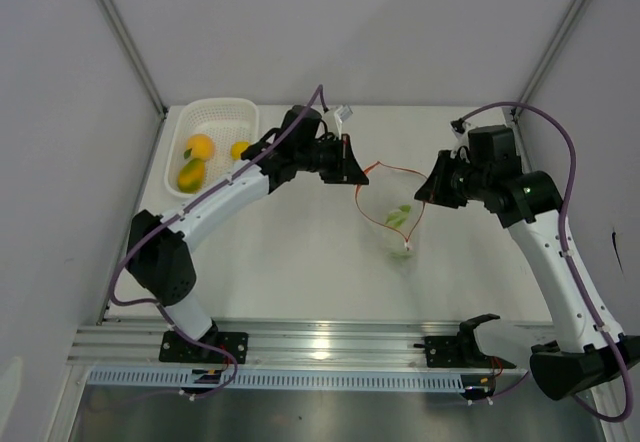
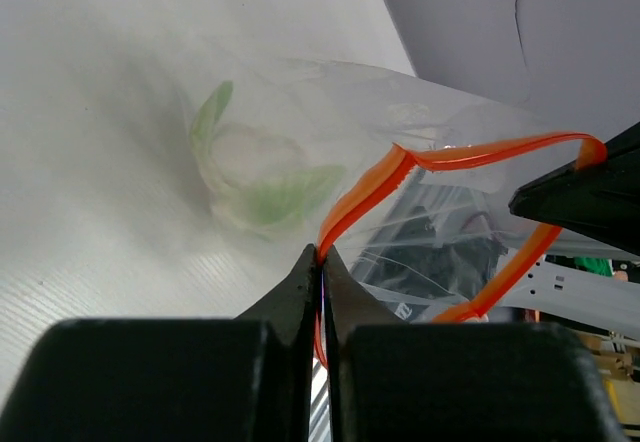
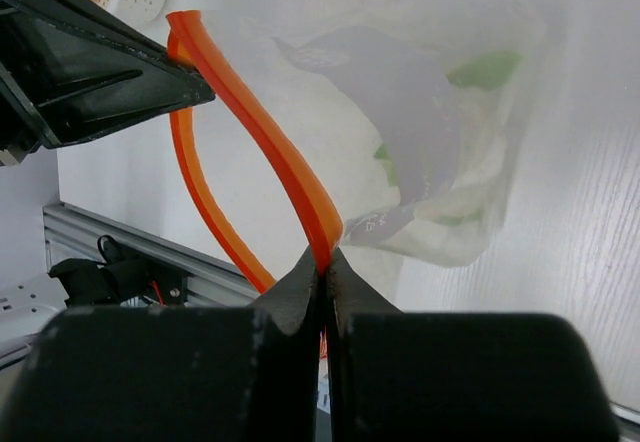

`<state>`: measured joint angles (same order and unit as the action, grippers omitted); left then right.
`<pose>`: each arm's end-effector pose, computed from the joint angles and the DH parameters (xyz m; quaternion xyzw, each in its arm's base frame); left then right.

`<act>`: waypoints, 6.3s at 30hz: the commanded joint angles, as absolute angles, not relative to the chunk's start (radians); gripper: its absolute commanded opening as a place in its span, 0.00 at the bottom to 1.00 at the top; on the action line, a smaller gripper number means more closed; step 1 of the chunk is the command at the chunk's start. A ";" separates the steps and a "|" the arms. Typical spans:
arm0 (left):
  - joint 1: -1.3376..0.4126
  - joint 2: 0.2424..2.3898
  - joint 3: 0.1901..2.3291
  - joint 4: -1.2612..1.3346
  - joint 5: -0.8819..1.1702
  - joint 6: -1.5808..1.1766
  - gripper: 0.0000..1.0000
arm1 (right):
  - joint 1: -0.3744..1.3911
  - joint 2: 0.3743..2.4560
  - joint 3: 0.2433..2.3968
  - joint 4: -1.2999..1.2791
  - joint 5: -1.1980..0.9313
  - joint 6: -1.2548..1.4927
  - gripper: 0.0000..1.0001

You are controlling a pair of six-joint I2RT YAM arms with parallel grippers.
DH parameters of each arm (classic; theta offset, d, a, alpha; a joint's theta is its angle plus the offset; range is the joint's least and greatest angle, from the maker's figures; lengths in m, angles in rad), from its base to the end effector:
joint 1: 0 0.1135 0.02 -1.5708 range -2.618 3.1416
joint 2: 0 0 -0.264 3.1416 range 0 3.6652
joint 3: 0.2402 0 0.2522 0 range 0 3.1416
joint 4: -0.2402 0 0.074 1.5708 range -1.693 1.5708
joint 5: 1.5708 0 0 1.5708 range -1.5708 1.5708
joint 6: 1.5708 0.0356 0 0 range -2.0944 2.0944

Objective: Place the food in the zip-top bag and seal the zipper
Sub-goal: Place the fake vegetable in the zipper food storage bag, then pick up the fake fruit from the bin, then place the fake fruit in the zipper food storage bag.

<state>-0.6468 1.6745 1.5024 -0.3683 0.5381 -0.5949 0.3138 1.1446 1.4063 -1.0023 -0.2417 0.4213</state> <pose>0.2991 -0.2488 0.3394 0.1527 0.8352 -0.4645 0.2518 0.1991 0.0736 0.4020 0.0003 0.9097 0.2468 0.3340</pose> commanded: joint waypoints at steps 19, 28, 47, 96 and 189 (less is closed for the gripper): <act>-0.690 1.672 1.574 -0.396 0.414 -0.500 0.41 | 0.357 1.223 1.356 -0.873 -0.213 0.462 0.00; -0.664 1.392 1.312 -0.319 0.224 -0.575 0.99 | 0.402 1.218 1.327 -0.810 -0.187 0.462 0.00; -0.198 1.450 1.293 -0.386 -0.342 -0.569 0.98 | 0.462 1.252 1.207 -0.615 -0.180 0.473 0.00; 0.097 2.339 2.097 -0.676 -0.239 -0.471 0.90 | 0.457 1.328 1.085 -0.514 -0.209 0.436 0.00; -0.730 1.632 1.383 -0.307 0.365 -0.747 0.01 | 0.505 1.253 1.264 -0.658 -0.216 0.572 0.00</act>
<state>-0.7200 1.6161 1.3075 -0.2890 0.3470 -0.7277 0.4873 1.2793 1.2625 -0.7021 -0.2077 0.5507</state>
